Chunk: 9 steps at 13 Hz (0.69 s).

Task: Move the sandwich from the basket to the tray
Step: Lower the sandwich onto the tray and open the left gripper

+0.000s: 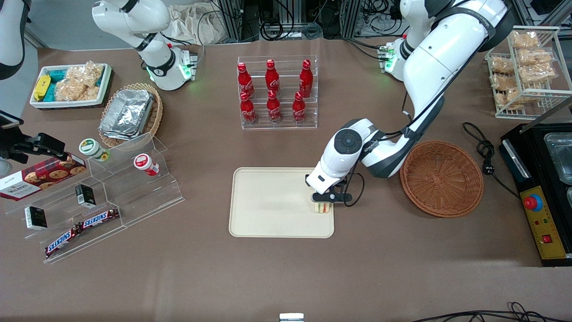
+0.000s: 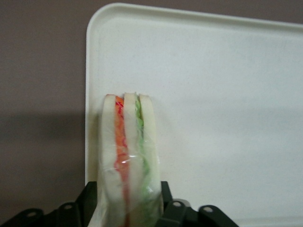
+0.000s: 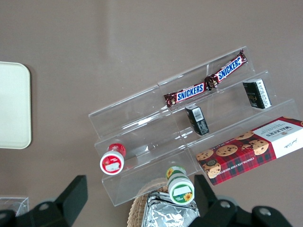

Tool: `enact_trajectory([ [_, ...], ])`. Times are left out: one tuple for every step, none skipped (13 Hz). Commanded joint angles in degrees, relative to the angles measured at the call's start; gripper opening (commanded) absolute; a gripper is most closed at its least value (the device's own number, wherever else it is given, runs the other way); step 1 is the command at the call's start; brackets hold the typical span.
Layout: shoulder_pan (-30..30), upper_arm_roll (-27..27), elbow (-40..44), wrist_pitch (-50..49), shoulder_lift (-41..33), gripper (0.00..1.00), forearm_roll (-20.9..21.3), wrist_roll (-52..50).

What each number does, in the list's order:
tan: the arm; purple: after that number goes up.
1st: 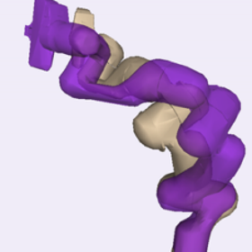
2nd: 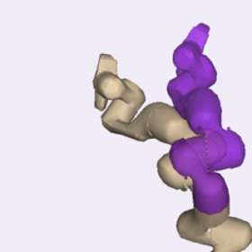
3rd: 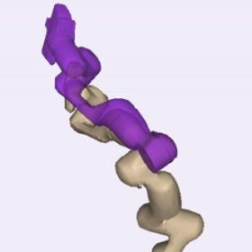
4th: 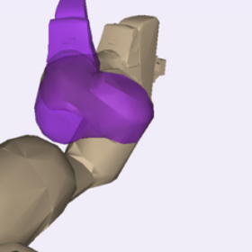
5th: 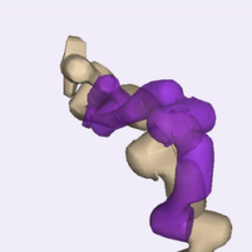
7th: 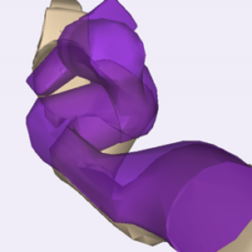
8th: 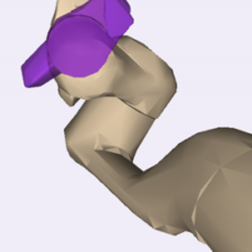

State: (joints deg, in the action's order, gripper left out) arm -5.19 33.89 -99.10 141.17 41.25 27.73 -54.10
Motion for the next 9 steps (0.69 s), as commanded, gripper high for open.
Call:
enact_trajectory([
  [0.2,-0.1,0.4,-1.9,-6.0,0.99,0.4,-4.3],
  [2.1,0.1,0.4,-4.7,-8.4,0.99,0.1,-4.2],
  [4.6,1.1,0.6,-7.3,-10.4,0.99,-1.3,-3.7],
  [6.4,2.4,0.6,-9.1,-12.5,0.99,-3.5,-3.0],
  [8.0,2.8,0.5,-11.2,-14.4,0.99,-4.6,-2.2],
  [9.1,3.3,0.6,-13.4,-16.2,0.99,-6.2,-1.2],
  [10.6,3.4,0.7,-15.4,-18.3,0.99,-9.0,1.0],
  [12.2,3.5,0.6,-17.9,-20.8,0.99,-12.7,4.8],
  [13.6,3.4,0.9,-22.0,-23.5,0.99,-17.3,9.9],
])
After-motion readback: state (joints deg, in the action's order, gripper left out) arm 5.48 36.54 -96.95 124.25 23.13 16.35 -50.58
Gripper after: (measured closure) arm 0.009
